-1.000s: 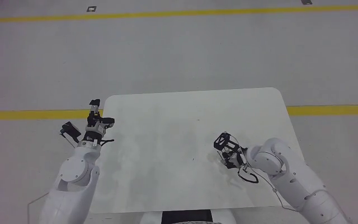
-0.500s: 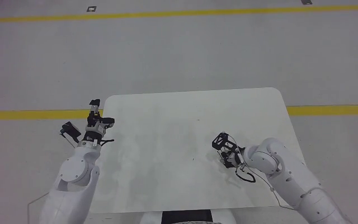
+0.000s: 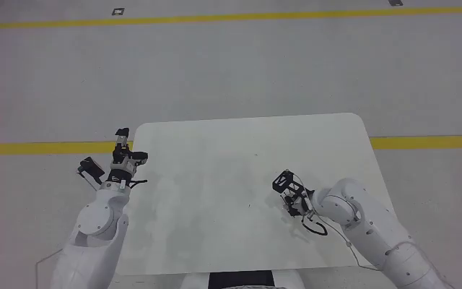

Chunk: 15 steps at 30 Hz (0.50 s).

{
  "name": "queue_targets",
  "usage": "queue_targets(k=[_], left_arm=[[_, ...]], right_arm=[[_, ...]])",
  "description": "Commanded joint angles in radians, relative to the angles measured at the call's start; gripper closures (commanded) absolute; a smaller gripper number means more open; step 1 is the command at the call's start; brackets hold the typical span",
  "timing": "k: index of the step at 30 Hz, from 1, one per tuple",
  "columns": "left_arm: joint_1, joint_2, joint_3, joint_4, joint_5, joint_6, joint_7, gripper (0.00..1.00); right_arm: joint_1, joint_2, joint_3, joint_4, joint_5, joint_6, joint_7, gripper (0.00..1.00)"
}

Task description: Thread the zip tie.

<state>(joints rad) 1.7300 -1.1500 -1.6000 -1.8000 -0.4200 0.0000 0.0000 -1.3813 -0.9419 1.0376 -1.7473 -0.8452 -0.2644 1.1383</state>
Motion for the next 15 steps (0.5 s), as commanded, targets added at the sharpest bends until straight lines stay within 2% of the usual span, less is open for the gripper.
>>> queue_targets(k=[1,15], left_arm=[[0.0,0.0,0.0,0.0,0.0,0.0,0.0,0.0],[0.0,0.0,0.0,0.0,0.0,0.0,0.0,0.0]], right_arm=[[0.002,0.0,-0.002,0.002,0.001,0.004,0.001,0.83],[0.017,-0.002,-0.008,0.031,0.022,0.003,0.005,0.88]])
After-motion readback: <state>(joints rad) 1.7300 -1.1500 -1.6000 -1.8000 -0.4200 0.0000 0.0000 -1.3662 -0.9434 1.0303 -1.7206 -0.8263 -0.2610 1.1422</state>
